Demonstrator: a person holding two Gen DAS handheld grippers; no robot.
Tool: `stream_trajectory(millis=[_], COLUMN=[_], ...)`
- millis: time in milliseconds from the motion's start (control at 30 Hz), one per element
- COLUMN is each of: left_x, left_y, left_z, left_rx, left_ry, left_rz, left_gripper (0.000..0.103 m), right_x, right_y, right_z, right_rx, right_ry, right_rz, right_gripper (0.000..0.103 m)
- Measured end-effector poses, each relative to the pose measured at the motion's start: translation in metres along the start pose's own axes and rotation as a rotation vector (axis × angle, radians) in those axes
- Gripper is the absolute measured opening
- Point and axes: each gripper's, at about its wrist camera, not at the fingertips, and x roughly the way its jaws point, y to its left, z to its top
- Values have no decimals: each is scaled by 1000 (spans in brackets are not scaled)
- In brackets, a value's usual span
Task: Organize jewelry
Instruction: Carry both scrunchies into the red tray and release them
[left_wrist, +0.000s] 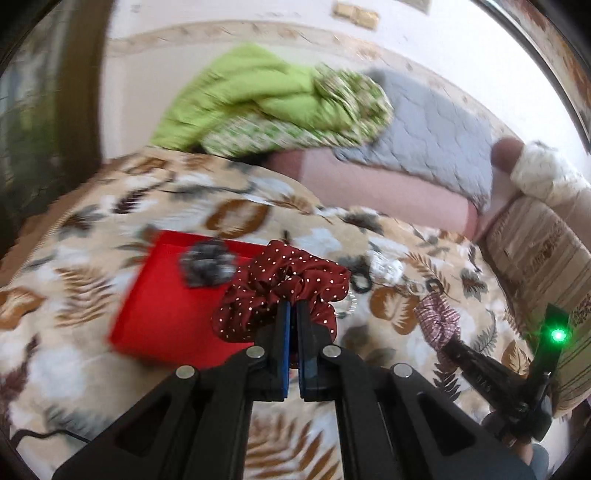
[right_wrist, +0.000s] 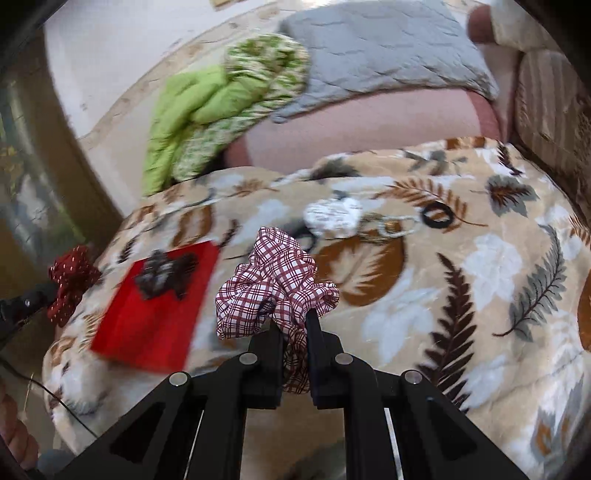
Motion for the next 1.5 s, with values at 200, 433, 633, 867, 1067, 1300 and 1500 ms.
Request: stream_trajectory(millis=[200, 433, 633, 867, 1067, 1300, 1500], left_x=[-44, -55, 5, 101, 142, 161, 171], left_y=[48, 79, 108, 137, 163, 174, 168], left_z=[6, 30, 36, 27, 5, 1, -2], left_rx=[-117, -137, -139, -59, -96, -80, -49], left_ry=[-8, 1, -12, 140, 230, 265, 267], left_rz=[47, 81, 55, 112, 129, 138, 135], left_gripper=[3, 3, 3, 3, 3, 3, 3], right_x=[-32, -21, 53, 130, 174, 191, 205], right_y=[79, 143, 174, 204, 210, 215, 224], right_z=[15, 39, 24, -3, -14, -21, -26], right_rx=[-121, -181, -214, -277, -308, -313, -351], right_ry=[-27, -28, 64, 148, 196, 223, 266], right_rz=[88, 157, 162, 163, 139, 154, 147], right_gripper=[11, 11, 11, 11, 11, 11, 11])
